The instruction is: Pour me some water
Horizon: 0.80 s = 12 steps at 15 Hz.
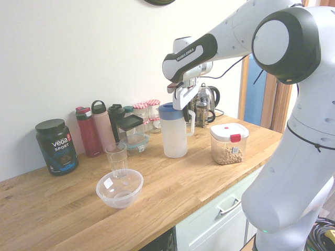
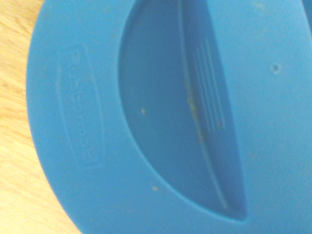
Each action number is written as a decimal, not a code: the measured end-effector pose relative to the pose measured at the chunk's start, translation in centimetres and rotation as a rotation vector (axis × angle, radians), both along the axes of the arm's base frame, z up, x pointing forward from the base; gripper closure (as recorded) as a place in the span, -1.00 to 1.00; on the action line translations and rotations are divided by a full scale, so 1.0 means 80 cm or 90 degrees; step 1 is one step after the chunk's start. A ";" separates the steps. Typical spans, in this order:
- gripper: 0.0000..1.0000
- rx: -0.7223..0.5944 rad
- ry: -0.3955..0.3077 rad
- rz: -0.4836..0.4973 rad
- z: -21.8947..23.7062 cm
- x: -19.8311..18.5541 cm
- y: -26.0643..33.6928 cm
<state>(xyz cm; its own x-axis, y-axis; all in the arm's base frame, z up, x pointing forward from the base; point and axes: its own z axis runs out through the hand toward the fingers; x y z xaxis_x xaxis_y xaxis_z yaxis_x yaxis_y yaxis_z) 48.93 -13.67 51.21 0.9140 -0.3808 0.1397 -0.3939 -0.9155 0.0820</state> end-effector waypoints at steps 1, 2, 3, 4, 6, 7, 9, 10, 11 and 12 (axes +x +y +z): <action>1.00 0.000 0.001 -0.004 0.003 0.001 -0.001; -1.00 0.001 0.002 -0.009 0.005 0.002 -0.001; -1.00 -0.001 0.005 -0.019 0.005 0.002 -0.002; -1.00 -0.004 0.007 -0.028 0.003 0.003 -0.002; -1.00 -0.011 0.009 -0.047 0.001 0.003 -0.003; -1.00 -0.014 0.009 -0.053 0.000 0.003 -0.002; -1.00 -0.017 0.007 -0.061 0.002 0.002 -0.002; -1.00 -0.019 0.005 -0.062 0.004 0.000 -0.002; -1.00 -0.019 0.000 -0.063 0.009 -0.002 -0.002; -1.00 -0.020 -0.005 -0.063 0.014 -0.005 -0.001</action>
